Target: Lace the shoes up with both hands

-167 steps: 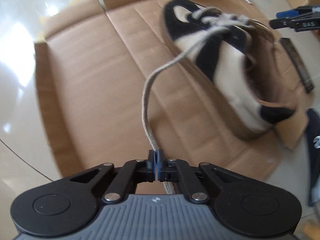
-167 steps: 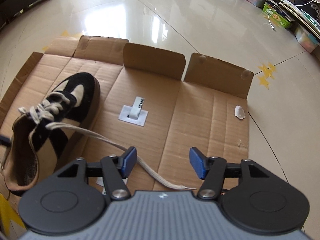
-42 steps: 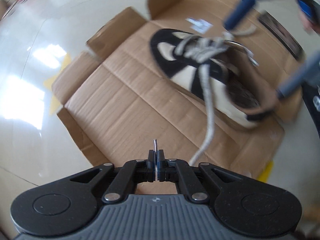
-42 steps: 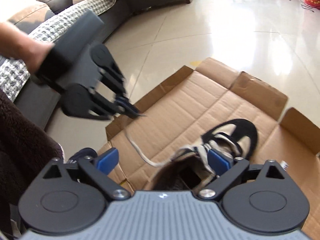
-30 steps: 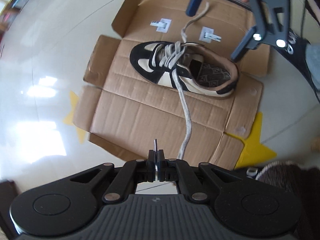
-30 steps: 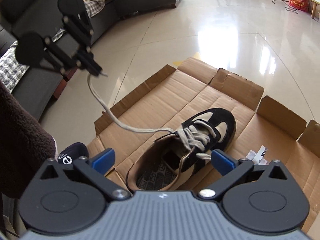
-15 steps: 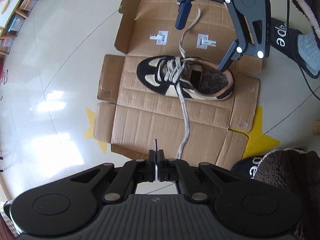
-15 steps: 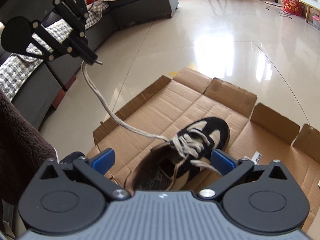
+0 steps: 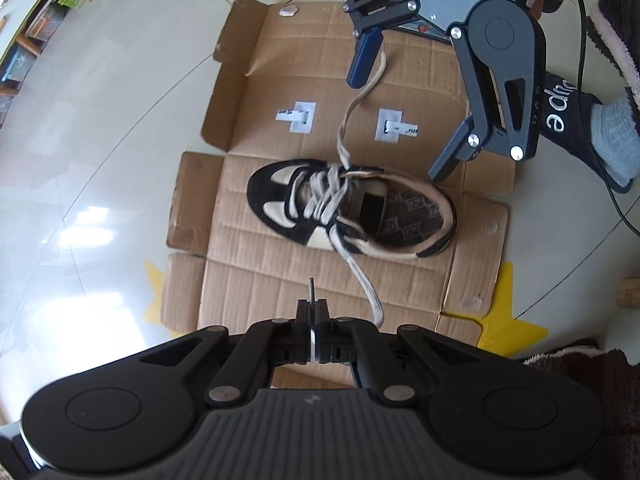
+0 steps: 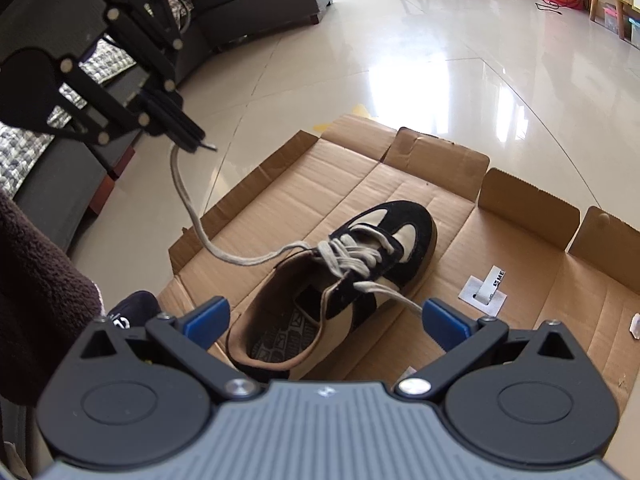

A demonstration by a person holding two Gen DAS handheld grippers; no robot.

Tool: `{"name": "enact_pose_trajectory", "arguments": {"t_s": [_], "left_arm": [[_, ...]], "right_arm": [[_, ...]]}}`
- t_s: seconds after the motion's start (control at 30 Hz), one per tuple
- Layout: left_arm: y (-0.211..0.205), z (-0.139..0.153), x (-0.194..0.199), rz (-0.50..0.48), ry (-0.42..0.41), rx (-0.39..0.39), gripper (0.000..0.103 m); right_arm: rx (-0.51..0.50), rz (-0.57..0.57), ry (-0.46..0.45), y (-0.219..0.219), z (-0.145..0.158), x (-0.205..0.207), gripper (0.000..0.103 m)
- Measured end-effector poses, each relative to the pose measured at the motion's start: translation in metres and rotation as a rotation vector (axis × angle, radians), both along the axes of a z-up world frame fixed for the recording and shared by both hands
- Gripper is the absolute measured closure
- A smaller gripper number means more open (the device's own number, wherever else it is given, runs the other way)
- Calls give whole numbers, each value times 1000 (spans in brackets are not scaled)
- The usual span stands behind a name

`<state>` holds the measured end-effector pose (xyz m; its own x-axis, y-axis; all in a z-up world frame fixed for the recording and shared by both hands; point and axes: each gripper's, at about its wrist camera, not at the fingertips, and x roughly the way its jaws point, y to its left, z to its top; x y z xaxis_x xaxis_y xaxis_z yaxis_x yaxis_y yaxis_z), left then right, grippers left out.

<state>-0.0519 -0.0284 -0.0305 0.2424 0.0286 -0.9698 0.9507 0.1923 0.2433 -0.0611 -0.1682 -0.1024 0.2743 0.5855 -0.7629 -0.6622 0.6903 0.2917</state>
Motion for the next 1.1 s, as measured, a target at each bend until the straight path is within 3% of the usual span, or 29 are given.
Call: {"name": "enact_pose_trajectory", "arguments": {"t_s": [0.33, 0.67, 0.83, 1.0, 1.1], "left_arm": [[-12, -26, 5, -2, 32, -60, 103], [-15, -66, 11, 40, 76, -231, 103], [-16, -87, 14, 86, 90, -282, 103], [-15, -97, 17, 116, 87, -326, 103], [-13, -99, 17, 131, 88, -358, 103]], "right_arm": [[-17, -17, 20, -7, -10, 0, 0], [34, -43, 35, -8, -20, 0, 1], [33, -39, 54, -6, -25, 2, 10], [28, -27, 69, -2, -30, 4, 31], [34, -33, 80, -1, -32, 6, 36]]}}
